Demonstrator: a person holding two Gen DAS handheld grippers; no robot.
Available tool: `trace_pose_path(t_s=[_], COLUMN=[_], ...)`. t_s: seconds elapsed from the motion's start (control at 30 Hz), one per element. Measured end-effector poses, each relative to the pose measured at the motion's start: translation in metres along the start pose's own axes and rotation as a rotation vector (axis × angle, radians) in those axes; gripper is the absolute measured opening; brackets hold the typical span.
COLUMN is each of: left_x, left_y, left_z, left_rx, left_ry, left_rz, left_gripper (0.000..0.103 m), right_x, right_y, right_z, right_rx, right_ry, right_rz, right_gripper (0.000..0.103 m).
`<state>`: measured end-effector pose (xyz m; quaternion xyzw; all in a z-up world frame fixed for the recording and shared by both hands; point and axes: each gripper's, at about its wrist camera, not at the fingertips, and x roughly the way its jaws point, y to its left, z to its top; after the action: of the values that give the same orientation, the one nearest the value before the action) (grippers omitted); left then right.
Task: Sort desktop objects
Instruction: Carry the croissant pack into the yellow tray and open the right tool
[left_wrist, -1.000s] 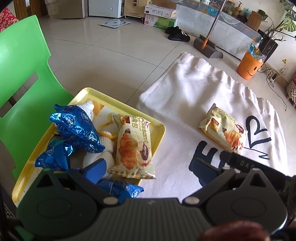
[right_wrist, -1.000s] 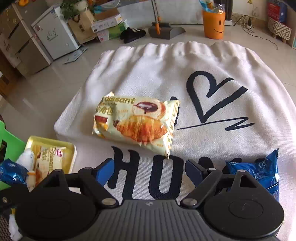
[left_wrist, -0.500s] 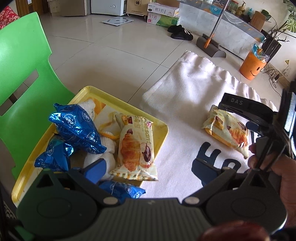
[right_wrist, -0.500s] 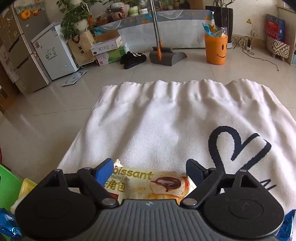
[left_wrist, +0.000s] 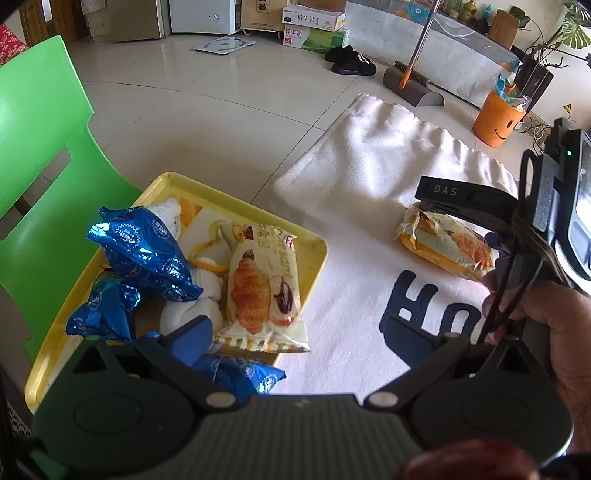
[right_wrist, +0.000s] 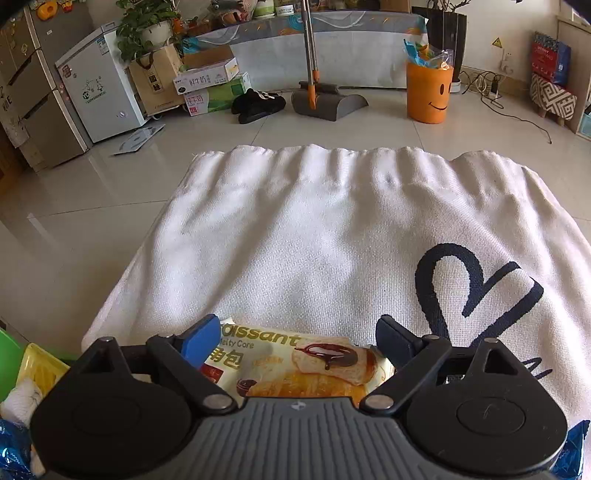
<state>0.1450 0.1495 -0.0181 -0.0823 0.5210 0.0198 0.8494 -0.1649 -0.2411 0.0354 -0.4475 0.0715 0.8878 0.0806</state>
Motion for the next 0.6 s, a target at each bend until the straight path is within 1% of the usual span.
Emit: trace_pose_path(t_s=[0.1, 0.17, 0.23, 0.37, 0.43, 0.5, 0.6], left_x=[0.001, 0.001, 0.001, -0.001, -0.001, -0.001, 0.000], left_y=[-0.001, 0.000, 0.001, 0.001, 0.000, 0.000, -0.003], left_z=[0.002, 0.003, 0.004, 0.003, 0.003, 0.002, 0.001], left_rx=[0.002, -0.005, -0.012, -0.011, -0.008, -0.007, 0.007], left_ry=[0.002, 0.002, -0.001, -0.008, -0.007, -0.004, 0.005], left_rz=[0.001, 0.001, 0.000, 0.002, 0.002, -0.004, -0.012], left_gripper=[0.102, 0.102, 0.102, 0.102, 0.102, 0.102, 0.102], right_x=[0.000, -0.002, -0.008, -0.024, -0.033, -0.041, -0.052], right_y=[-0.001, -0.006, -0.013, -0.025, -0.026, -0.027, -0.035], right_z=[0.000, -0.003, -0.010, -0.030, -0.043, -0.057, -0.076], right_rx=[-0.007, 0.002, 0.008, 0.033, 0.010, 0.002, 0.059], right_ry=[0.034, 0.059, 0.075, 0.117, 0.136, 0.177, 0.244], right_rz=[0.015, 0.049, 0.095, 0.152, 0.155, 0.157, 0.166], right_gripper=[0.092, 0.091, 0.088, 0.084, 0.078, 0.073, 0.073])
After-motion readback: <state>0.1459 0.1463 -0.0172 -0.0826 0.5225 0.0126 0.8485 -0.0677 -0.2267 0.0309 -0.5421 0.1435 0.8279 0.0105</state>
